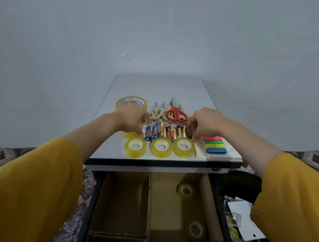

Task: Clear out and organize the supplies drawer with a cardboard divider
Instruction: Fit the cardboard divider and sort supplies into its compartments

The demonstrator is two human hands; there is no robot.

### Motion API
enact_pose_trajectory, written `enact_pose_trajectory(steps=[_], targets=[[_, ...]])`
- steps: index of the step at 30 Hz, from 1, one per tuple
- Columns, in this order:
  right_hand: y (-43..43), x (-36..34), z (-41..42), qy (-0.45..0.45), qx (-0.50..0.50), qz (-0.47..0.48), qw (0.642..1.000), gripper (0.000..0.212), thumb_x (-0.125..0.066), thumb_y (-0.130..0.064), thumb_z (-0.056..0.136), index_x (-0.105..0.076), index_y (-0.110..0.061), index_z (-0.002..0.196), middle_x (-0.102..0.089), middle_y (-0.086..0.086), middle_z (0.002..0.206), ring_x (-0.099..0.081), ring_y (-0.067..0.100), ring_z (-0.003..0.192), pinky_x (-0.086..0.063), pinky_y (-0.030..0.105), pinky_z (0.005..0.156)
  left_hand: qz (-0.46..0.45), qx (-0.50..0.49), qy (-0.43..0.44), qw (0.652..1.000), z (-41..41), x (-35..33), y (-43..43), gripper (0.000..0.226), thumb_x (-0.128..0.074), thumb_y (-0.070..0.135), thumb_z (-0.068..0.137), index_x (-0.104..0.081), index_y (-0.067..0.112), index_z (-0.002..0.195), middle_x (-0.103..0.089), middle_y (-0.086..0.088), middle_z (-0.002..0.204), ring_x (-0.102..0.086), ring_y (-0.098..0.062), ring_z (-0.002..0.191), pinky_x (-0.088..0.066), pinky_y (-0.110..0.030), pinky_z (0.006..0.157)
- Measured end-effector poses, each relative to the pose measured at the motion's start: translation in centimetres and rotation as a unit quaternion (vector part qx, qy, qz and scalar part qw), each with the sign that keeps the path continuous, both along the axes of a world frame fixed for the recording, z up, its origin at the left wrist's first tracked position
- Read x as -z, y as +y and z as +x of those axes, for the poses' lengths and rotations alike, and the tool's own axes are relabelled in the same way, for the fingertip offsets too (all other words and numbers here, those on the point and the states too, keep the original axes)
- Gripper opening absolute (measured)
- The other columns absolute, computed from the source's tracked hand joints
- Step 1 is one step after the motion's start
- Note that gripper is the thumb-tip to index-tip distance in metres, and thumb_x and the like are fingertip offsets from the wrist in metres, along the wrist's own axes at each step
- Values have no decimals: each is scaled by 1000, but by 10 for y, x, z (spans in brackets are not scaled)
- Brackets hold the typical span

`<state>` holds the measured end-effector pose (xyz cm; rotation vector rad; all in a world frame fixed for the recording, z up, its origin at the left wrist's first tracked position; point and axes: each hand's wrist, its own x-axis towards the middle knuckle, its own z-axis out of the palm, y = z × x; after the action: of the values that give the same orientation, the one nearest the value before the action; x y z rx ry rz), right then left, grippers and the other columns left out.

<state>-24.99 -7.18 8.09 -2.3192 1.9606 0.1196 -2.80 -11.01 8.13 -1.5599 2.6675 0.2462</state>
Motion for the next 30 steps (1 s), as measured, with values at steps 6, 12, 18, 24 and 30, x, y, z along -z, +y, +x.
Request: enact_pose_trajectory(steps=[6,12,18,24,30], targets=[[-3,-1,2,0,4,11,1000,47,-77,-33,73,-65,-21,117,-66,1,110,-58,18,99,-45,28,76,11,6,-4,1000,-2,3,-3,50,-78,18,74,-58,13,120,-61,-5,122,-55,-19,113,-45,-32,95],[-5,1,4,5,5,10,1000,57,-76,-32,75,-58,-19,127,-63,3,114,-56,20,101,-41,28,74,20,4,9,1000,-3,3,-4,51,-78,16,74,-57,12,120,-61,-5,122,-55,-19,114,-46,-33,95],[-4,0,6,1,6,16,1000,57,-76,-32,74,-59,-20,127,-64,3,113,-57,20,101,-40,27,73,8,11,24,1000,0,7,-3,47,-77,18,75,-56,12,117,-61,-5,121,-55,-18,113,-46,-33,95],[-6,1,8,5,9,20,1000,52,-77,-30,72,-63,-16,120,-61,1,95,-55,19,88,-39,26,68,-18,18,34,999,3,7,-3,51,-78,21,73,-55,12,117,-62,-5,116,-56,-18,108,-48,-36,92],[-8,2,7,-21,20,16,999,43,-79,-26,70,-67,-14,109,-64,4,106,-58,20,92,-48,29,75,-48,20,52,997,4,2,-3,47,-78,23,72,-57,13,113,-63,-4,113,-57,-18,105,-47,-35,91]])
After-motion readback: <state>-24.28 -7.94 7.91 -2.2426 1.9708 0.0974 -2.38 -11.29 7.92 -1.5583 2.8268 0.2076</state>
